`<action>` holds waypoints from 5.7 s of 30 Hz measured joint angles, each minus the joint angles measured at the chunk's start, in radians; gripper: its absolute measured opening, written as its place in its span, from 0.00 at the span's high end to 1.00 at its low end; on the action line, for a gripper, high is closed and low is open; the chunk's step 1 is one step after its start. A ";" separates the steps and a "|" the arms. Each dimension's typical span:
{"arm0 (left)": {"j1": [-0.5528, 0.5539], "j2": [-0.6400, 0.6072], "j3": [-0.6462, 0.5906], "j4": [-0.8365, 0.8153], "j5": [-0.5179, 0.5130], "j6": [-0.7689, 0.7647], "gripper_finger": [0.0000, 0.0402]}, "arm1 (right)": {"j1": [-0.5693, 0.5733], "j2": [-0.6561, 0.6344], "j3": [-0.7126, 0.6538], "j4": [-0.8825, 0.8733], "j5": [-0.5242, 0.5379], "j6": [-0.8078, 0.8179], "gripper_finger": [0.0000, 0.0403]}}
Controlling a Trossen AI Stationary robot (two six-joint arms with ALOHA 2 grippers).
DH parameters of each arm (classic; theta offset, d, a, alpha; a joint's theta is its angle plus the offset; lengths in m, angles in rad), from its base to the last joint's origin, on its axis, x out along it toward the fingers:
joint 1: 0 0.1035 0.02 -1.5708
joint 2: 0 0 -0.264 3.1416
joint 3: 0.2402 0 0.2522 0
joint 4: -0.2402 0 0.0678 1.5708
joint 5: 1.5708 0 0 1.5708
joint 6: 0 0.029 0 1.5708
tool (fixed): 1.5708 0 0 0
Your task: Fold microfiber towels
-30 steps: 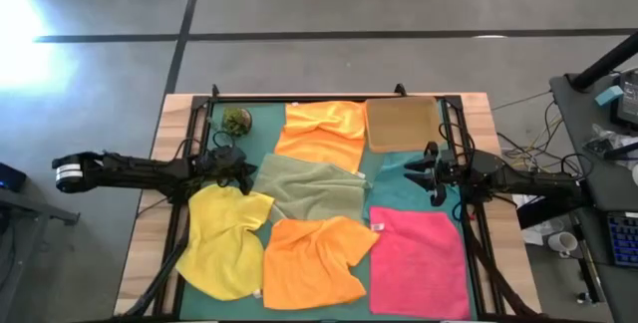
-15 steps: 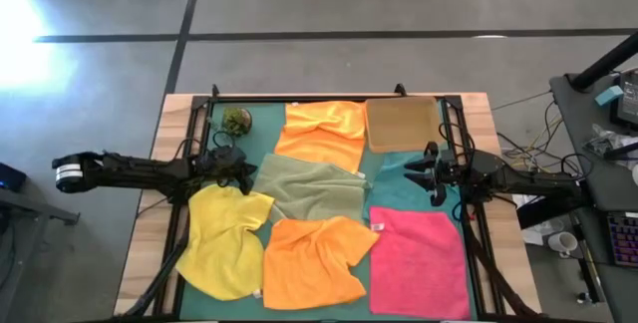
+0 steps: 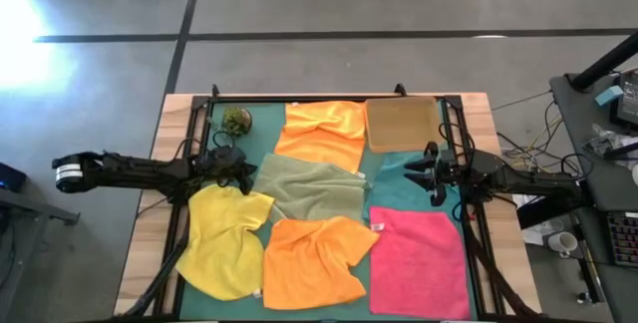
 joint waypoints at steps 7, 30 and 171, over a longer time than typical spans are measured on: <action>0.000 0.000 0.000 0.000 0.000 0.000 1.00 | 0.000 0.000 0.000 0.000 0.000 0.000 0.68; 0.000 0.000 0.000 0.000 0.000 0.000 1.00 | 0.000 0.000 0.000 0.000 0.000 0.000 0.68; -1.091 0.893 1.487 -1.021 0.142 -0.448 0.48 | 0.000 0.000 0.000 0.019 0.035 0.258 0.68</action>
